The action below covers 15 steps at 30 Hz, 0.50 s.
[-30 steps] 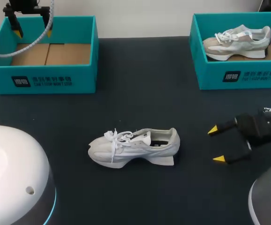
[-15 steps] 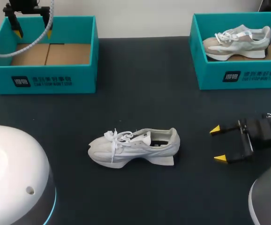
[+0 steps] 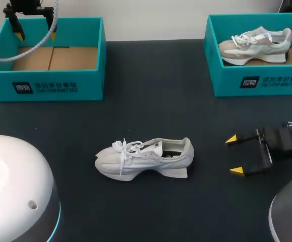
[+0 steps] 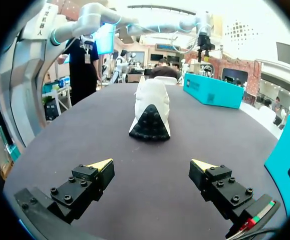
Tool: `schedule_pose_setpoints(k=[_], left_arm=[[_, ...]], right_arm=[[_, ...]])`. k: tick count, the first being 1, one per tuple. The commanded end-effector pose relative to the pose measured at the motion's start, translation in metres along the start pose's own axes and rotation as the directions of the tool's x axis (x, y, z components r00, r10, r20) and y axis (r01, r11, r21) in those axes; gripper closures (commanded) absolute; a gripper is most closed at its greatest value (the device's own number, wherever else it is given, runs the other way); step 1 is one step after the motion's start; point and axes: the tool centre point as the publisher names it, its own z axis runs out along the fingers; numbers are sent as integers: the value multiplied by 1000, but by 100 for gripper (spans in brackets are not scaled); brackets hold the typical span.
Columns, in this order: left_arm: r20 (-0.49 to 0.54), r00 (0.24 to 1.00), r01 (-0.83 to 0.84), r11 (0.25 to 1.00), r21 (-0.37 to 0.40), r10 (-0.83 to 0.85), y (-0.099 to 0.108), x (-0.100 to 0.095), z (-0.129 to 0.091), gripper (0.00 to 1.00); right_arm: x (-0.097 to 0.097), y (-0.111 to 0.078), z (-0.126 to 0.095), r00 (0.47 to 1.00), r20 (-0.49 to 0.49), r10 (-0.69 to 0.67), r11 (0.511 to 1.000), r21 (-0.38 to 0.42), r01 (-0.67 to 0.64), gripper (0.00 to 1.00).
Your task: Take the shoe out of the shoebox, open the shoe tongue, remove and reinsert the insole, then place the shoe into the shoebox
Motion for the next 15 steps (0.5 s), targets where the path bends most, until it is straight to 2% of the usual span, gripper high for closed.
schedule_pose_setpoints(k=[1, 5, 9, 15], left_arm=[[0, 1000, 0, 1000, 0, 0, 0, 0, 0, 0], [0, 1000, 0, 1000, 0, 0, 0, 0, 0, 0], [0, 1000, 0, 1000, 0, 0, 0, 0, 0, 0], [0, 1000, 0, 1000, 0, 0, 0, 0, 0, 0]], right_arm=[[0, 1, 1, 1000, 1, 0, 1000, 3, 0, 0], [0, 1, 1, 1000, 1, 0, 1000, 3, 0, 0], [-2, 8, 9, 997, 67, 28, 999, 14, -29, 0], [-5, 22, 29, 996, 76, 37, 999, 19, -38, 0]])
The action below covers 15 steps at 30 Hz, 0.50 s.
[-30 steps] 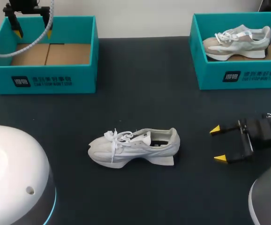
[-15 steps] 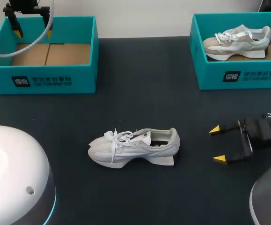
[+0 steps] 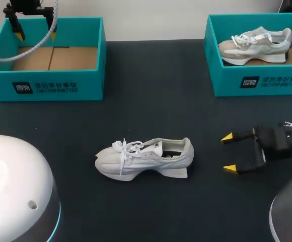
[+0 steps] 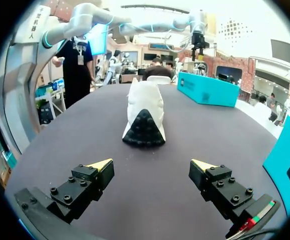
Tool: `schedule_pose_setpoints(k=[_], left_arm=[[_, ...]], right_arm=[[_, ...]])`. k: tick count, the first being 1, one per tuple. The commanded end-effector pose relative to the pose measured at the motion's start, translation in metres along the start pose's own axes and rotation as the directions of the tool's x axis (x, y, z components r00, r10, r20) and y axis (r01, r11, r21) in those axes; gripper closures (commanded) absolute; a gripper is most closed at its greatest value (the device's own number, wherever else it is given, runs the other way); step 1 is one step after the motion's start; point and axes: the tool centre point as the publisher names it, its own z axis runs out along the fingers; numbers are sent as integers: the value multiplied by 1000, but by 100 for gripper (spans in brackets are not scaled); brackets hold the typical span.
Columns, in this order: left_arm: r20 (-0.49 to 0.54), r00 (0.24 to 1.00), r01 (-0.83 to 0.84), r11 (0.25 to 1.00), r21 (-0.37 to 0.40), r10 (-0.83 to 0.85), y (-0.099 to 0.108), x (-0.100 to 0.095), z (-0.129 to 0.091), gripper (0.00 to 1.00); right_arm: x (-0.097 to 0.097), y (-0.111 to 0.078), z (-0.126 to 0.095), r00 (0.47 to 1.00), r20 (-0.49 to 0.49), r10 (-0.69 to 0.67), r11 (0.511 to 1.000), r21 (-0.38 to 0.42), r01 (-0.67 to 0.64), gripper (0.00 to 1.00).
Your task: Take the shoe out of the shoebox, open the shoe tongue, remove and reinsert the insole, then place the shoe into the shoebox
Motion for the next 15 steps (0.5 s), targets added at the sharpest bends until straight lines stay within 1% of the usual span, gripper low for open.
schedule_pose_setpoints(k=[1, 7, 15], left_arm=[[0, 1000, 0, 1000, 0, 0, 0, 0, 0, 0], [0, 1000, 0, 1000, 0, 0, 0, 0, 0, 0], [0, 1000, 0, 1000, 0, 0, 0, 0, 0, 0]], right_arm=[[2, 11, 20, 1000, 18, 1, 1000, 0, -1, 0], [5, 22, 41, 1000, 3, -8, 1000, -13, 8, 0], [6, 29, 62, 1000, 2, -9, 999, -36, 9, 0]])
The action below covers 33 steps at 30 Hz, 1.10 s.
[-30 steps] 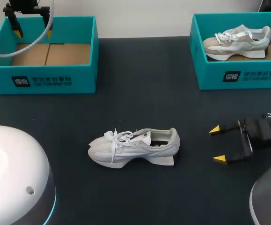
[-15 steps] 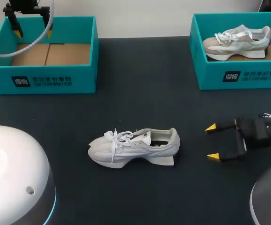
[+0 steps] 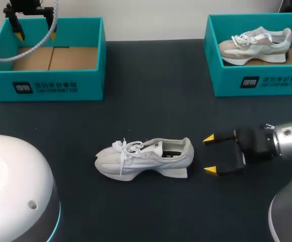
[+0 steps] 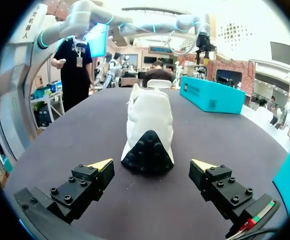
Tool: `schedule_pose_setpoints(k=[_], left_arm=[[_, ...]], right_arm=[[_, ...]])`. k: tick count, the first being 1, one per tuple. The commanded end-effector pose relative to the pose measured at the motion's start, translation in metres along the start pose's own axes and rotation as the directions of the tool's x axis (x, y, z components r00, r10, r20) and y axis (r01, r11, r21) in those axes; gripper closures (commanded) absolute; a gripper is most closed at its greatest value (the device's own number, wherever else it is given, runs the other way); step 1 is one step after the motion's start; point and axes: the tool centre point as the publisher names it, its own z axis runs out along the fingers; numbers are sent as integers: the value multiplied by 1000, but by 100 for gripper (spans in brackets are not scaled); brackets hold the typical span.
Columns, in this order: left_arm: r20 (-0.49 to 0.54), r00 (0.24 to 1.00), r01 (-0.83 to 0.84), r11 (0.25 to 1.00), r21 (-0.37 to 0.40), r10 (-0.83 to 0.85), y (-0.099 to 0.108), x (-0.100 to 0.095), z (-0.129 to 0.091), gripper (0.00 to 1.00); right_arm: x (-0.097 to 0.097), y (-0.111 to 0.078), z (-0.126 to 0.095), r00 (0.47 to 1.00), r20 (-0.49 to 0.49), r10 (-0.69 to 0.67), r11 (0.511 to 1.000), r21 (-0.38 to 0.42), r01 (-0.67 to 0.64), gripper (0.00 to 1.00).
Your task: Take the shoe out of the shoebox, open the shoe tongue, remove and reinsert the insole, then place the shoe into the shoebox
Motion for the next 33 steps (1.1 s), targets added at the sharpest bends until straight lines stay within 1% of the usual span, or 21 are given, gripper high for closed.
schedule_pose_setpoints(k=[1, 10, 25, 33], left_arm=[[0, 1000, 0, 1000, 0, 0, 0, 0, 0, 0], [0, 1000, 0, 1000, 0, 0, 0, 0, 0, 0], [0, 1000, 0, 1000, 0, 0, 0, 0, 0, 0], [0, 1000, 0, 1000, 0, 0, 0, 0, 0, 0]], right_arm=[[-4, 1, 16, 1000, 3, 1, 1000, 2, -1, 0], [-1, 6, 39, 1000, -3, 10, 1000, -24, -10, 0], [4, 13, 61, 1000, -21, -4, 997, -76, 2, 0], [4, 15, 80, 999, -43, -15, 994, -108, 10, 0]])
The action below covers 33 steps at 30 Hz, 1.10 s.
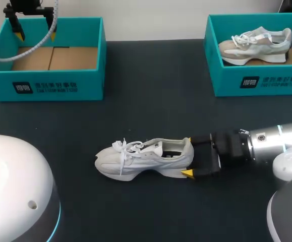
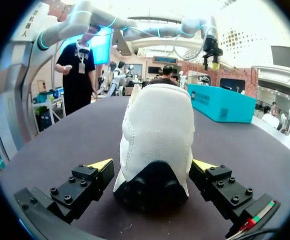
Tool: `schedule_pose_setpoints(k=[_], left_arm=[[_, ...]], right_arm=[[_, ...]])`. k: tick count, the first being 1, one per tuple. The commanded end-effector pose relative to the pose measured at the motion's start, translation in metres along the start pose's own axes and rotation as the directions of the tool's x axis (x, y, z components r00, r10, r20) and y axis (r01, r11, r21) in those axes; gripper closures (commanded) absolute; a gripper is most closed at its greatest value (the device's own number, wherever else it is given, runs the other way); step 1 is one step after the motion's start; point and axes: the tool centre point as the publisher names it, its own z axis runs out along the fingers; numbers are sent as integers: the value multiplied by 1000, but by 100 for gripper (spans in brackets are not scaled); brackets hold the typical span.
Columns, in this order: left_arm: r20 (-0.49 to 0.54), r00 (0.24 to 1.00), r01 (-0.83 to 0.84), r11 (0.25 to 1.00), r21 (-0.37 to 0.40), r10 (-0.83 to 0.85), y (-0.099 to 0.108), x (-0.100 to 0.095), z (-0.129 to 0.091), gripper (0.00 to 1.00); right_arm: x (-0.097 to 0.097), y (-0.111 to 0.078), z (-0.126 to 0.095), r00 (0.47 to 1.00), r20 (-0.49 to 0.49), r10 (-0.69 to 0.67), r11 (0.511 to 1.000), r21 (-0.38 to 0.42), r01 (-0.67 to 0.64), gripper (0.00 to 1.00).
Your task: Take the shoe out of the shoebox, open the shoe tongue, remove and reinsert the insole, then place the shoe into the shoebox
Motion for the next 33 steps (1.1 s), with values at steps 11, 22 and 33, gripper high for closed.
schedule_pose_setpoints(k=[11, 22, 33], left_arm=[[0, 1000, 0, 1000, 0, 0, 0, 0, 0, 0], [0, 1000, 0, 1000, 0, 0, 0, 0, 0, 0], [0, 1000, 0, 1000, 0, 0, 0, 0, 0, 0]], right_arm=[[-5, -8, 30, 1000, -28, -3, 999, -38, 2, 0], [-4, -8, 34, 999, -38, -8, 999, -41, 7, 100], [-4, -8, 34, 999, -38, -8, 999, -41, 7, 100]])
